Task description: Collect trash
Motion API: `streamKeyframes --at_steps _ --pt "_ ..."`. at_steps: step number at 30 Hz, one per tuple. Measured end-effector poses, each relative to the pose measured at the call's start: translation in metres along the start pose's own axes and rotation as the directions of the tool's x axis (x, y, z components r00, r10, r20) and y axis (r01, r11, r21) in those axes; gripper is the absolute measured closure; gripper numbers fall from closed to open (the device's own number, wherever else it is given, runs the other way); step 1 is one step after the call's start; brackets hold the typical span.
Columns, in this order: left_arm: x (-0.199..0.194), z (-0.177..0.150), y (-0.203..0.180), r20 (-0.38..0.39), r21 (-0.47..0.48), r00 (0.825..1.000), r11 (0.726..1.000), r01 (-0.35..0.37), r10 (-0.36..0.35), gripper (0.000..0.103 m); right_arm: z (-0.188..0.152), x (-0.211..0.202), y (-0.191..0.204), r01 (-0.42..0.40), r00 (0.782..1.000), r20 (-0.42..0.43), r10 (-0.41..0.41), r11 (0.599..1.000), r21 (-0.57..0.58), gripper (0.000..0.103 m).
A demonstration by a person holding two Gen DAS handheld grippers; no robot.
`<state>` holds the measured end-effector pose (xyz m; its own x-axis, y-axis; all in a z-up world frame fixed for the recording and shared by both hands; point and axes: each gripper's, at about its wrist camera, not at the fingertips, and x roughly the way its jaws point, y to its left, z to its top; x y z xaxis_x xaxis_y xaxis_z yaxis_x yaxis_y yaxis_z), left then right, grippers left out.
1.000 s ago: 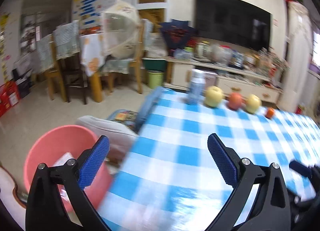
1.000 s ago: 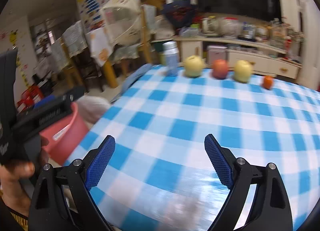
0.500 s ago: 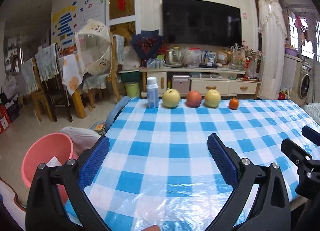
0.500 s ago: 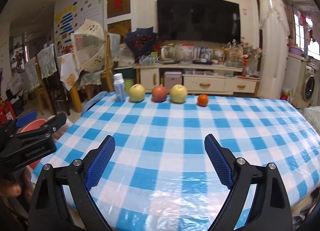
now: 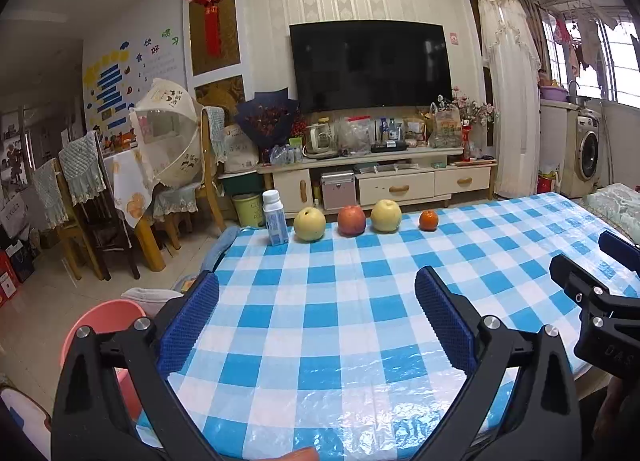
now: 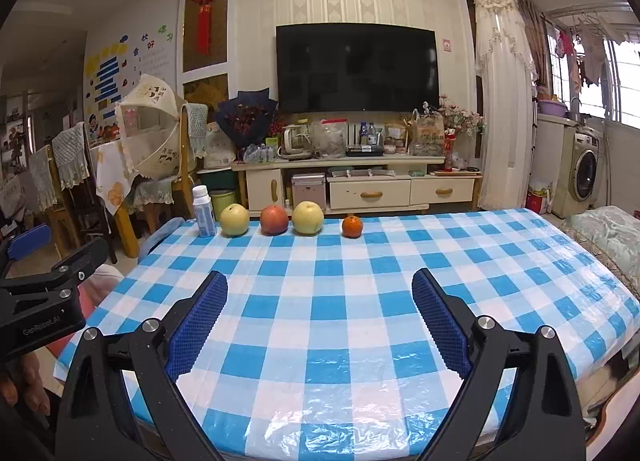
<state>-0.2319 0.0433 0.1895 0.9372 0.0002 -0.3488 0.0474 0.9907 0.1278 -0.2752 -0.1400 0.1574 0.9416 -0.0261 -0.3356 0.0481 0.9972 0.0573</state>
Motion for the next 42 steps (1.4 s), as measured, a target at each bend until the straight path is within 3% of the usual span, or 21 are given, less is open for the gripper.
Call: streamKeyframes --at_steps 18,32,42 --pt "-0.029 0.012 -0.009 0.047 0.008 0.999 1.000 0.012 -0.012 0.004 0.012 -0.030 -0.004 0.040 0.997 0.072 -0.038 0.999 -0.022 0.009" --pt "-0.032 0.018 -0.006 0.062 0.016 0.998 1.000 -0.010 0.009 0.004 0.016 -0.023 -0.002 0.027 0.997 0.074 -0.025 0.999 -0.022 0.008" --pt "-0.011 0.021 -0.003 0.034 0.026 0.999 0.999 -0.026 0.025 0.004 0.015 -0.004 0.004 0.012 0.998 0.066 -0.009 0.999 -0.038 0.008"
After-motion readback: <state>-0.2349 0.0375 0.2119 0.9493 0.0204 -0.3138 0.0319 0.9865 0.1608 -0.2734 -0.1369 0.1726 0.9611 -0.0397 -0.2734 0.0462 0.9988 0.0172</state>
